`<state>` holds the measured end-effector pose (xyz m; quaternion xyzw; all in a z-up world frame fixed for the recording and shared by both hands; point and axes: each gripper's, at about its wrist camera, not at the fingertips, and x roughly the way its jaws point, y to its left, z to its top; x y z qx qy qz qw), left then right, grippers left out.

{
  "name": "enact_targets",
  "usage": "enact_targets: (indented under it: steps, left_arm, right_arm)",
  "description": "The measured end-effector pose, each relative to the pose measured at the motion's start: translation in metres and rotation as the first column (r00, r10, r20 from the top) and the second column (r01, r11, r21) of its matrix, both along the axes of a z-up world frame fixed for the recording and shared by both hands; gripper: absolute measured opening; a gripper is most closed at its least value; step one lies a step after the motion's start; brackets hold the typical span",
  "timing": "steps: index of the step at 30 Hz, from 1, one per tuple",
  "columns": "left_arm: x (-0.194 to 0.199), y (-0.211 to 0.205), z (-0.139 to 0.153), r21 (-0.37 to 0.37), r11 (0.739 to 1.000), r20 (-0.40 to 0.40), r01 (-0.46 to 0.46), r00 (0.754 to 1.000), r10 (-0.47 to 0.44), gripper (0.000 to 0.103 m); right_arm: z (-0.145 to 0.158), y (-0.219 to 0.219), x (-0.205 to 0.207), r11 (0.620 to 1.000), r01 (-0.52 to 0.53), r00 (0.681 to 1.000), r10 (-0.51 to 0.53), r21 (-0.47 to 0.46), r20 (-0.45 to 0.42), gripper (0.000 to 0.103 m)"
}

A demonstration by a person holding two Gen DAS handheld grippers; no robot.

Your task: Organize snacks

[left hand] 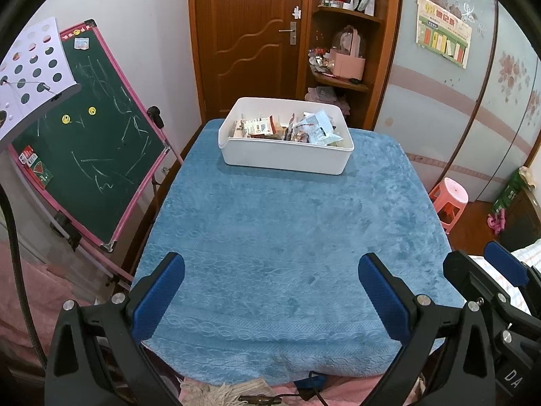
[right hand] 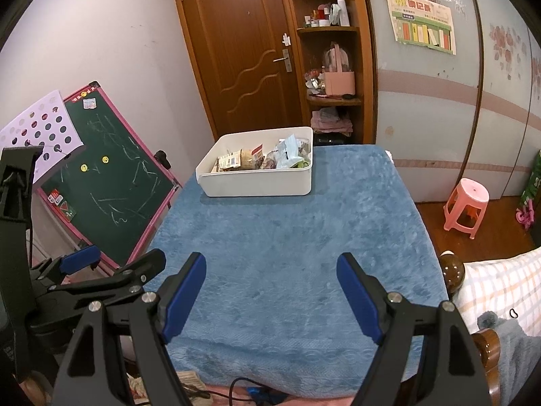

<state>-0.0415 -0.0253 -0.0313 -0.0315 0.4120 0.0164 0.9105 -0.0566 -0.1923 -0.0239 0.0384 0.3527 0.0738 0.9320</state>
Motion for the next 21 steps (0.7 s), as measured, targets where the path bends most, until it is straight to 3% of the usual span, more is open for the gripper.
enact_targets:
  steps: [21]
  left_arm:
    - [0.0031,0.0021,-0.0105,0.006,1.000,-0.033,0.012,0.999,-0.011,0.102]
  right_arm:
    - [-0.0107,-0.0007,-0.0005,1.000,0.009,1.000,-0.009,0.015,-0.013,0.081]
